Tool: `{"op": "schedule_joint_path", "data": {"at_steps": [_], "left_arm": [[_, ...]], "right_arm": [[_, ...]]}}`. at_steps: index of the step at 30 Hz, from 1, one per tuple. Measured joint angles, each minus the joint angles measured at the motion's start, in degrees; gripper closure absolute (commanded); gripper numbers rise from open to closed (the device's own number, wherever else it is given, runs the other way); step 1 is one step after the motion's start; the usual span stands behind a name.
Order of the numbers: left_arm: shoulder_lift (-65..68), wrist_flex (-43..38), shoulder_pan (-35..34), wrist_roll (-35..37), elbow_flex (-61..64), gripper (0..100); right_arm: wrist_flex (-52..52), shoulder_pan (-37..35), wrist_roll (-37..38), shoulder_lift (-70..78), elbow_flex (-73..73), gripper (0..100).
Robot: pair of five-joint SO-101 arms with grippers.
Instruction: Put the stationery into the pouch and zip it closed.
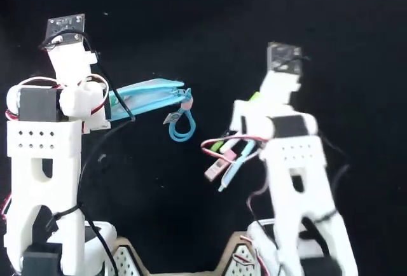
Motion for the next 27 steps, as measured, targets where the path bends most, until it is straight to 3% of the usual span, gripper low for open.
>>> {"op": "schedule_joint_path", "data": {"at_steps": [6, 11, 20, 27], "left_arm": [[-0.09, 0.0, 0.0, 0.0, 0.35, 97], [-0.09, 0.0, 0.0, 0.0, 0.35, 97], [-0.09, 0.0, 0.0, 0.0, 0.35, 97], [-0.09, 0.0, 0.0, 0.0, 0.35, 97]], "right_arm": [[0.26, -5.98, -2.29, 13.01, 0.0, 88.5], [0.26, -6.42, -2.29, 20.84, 0.0, 88.5], [5.54, -6.77, -2.29, 22.77, -0.09, 88.5], [2.99, -9.76, -4.04, 22.77, -0.09, 88.5]]}}
